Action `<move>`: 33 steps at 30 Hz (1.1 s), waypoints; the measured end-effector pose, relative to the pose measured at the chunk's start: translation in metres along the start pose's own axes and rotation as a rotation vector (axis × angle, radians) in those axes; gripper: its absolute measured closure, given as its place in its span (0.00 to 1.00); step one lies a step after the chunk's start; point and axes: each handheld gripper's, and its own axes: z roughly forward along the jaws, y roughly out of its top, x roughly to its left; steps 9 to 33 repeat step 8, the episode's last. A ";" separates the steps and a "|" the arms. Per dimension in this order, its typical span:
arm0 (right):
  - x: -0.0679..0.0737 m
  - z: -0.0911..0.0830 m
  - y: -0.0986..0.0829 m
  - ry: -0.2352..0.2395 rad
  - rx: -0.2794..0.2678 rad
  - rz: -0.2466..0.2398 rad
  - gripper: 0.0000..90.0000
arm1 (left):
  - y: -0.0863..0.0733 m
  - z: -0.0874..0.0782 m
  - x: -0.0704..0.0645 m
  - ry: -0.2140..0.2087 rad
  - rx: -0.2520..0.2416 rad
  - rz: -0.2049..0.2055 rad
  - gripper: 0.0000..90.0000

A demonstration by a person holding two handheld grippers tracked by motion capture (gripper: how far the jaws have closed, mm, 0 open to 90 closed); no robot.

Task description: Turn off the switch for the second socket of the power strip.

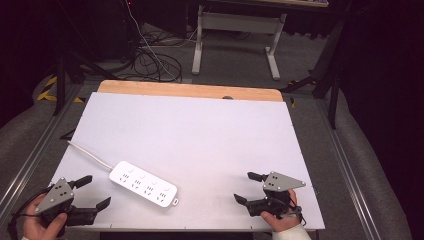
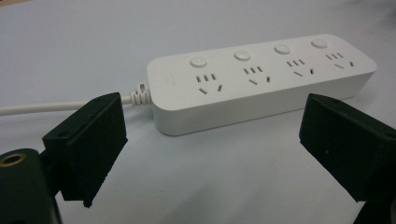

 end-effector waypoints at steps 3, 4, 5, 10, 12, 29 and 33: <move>0.000 0.000 0.000 0.003 -0.003 0.002 0.19 | 0.003 0.000 -0.001 0.009 -0.004 0.021 0.09; 0.000 0.000 0.000 0.004 -0.001 0.000 0.19 | 0.003 -0.001 -0.001 0.012 -0.009 0.022 0.09; 0.000 0.000 0.000 0.004 -0.001 0.000 0.19 | 0.004 -0.002 -0.001 0.013 -0.020 0.028 0.09; 0.000 0.000 0.000 0.004 -0.003 0.001 0.19 | 0.005 -0.004 -0.002 0.015 -0.039 0.032 0.08; 0.000 0.000 0.000 0.004 -0.003 0.001 0.19 | 0.005 -0.004 -0.002 0.015 -0.039 0.032 0.08; 0.000 0.000 0.000 0.004 -0.003 0.001 0.19 | 0.005 -0.004 -0.002 0.015 -0.039 0.032 0.08; 0.000 0.000 0.000 0.004 -0.003 0.001 0.19 | 0.005 -0.004 -0.002 0.015 -0.039 0.032 0.08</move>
